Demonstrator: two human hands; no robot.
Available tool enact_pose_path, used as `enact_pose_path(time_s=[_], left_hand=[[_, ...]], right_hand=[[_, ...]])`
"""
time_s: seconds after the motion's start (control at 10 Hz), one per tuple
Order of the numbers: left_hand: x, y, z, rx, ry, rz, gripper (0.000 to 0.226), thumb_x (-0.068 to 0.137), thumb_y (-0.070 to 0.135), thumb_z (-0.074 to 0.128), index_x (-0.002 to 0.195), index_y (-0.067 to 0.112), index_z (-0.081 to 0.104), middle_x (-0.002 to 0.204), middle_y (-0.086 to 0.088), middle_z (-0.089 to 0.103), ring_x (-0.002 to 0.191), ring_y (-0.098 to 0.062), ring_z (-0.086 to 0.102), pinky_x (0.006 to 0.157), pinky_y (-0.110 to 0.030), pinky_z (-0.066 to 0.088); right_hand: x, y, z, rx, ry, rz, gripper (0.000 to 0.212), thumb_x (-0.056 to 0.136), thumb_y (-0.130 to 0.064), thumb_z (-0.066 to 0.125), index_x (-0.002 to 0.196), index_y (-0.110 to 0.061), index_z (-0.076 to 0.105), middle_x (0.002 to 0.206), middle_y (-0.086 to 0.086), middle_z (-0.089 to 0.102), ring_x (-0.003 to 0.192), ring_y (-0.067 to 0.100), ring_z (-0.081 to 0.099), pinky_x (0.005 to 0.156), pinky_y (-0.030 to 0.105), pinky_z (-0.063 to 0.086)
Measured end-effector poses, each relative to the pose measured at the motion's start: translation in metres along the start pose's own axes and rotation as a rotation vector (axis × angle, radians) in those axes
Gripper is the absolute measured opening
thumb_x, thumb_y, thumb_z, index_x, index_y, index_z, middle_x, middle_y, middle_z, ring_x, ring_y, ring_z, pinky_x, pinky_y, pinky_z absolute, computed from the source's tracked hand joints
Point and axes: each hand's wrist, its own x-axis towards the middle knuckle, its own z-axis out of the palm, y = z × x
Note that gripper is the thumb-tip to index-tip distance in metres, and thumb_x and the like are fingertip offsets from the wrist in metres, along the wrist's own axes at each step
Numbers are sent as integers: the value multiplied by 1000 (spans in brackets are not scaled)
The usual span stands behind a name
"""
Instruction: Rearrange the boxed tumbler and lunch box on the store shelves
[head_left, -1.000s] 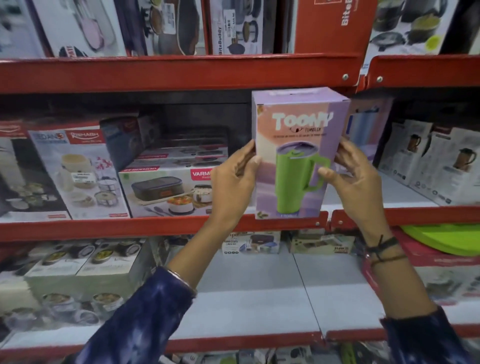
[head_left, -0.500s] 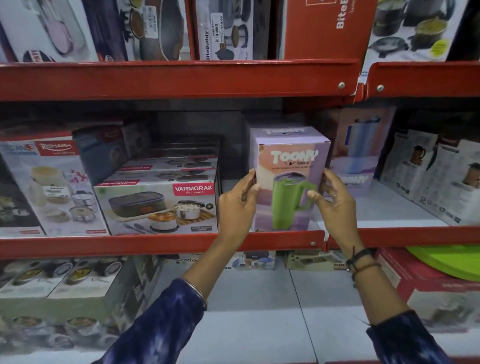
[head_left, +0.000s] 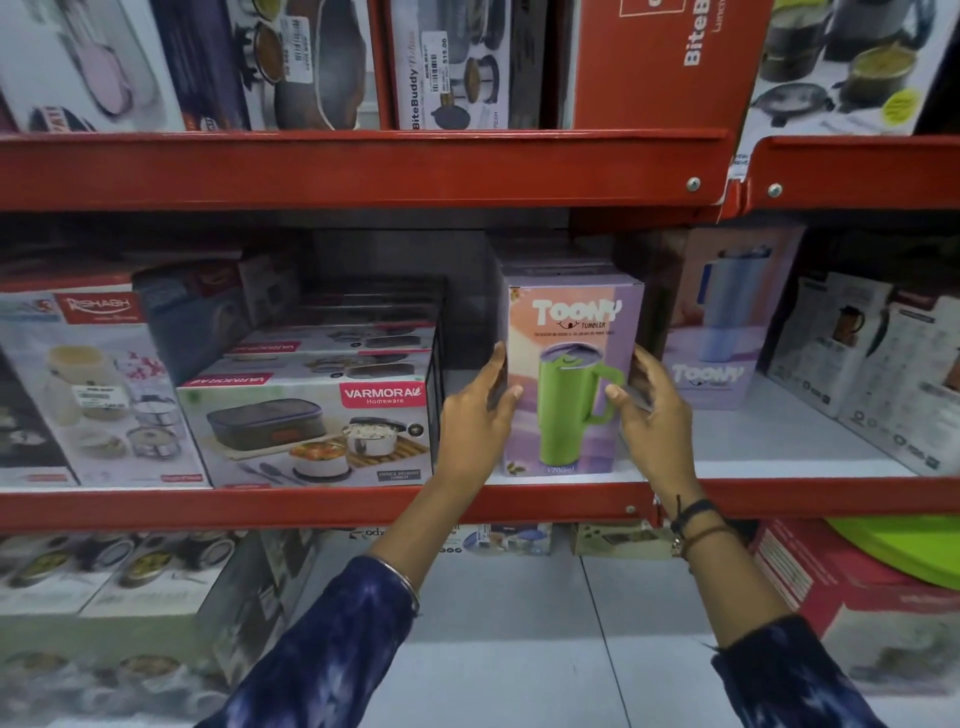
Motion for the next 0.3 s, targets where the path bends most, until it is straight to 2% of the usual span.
enact_pose_path(time_s=[0.1, 0.2, 0.3], left_hand=[[-3, 1, -4, -22, -47, -7, 55, 89, 16, 59, 139, 22, 38, 97, -21, 71, 67, -15, 56, 73, -40, 56], [-15, 4, -13, -37, -63, 62, 49, 91, 7, 55, 137, 12, 40, 120, -18, 64, 86, -13, 52, 90, -41, 51], [-25, 14, -35, -29, -21, 215, 43, 93, 7, 51, 135, 7, 42, 141, -11, 48, 118, -18, 53, 102, -30, 42]], right_hand=[[-4, -1, -1, -50, 23, 18, 45, 89, -15, 62, 133, -14, 49, 125, 3, 61, 111, 16, 59, 93, 18, 48], [-16, -7, 3, -101, 130, -31, 44, 89, -17, 62, 131, -12, 49, 130, 12, 58, 116, 20, 56, 101, 41, 48], [-33, -32, 11, -147, 230, -194, 41, 92, -15, 58, 132, -11, 49, 133, 10, 54, 124, 20, 48, 107, 40, 41]])
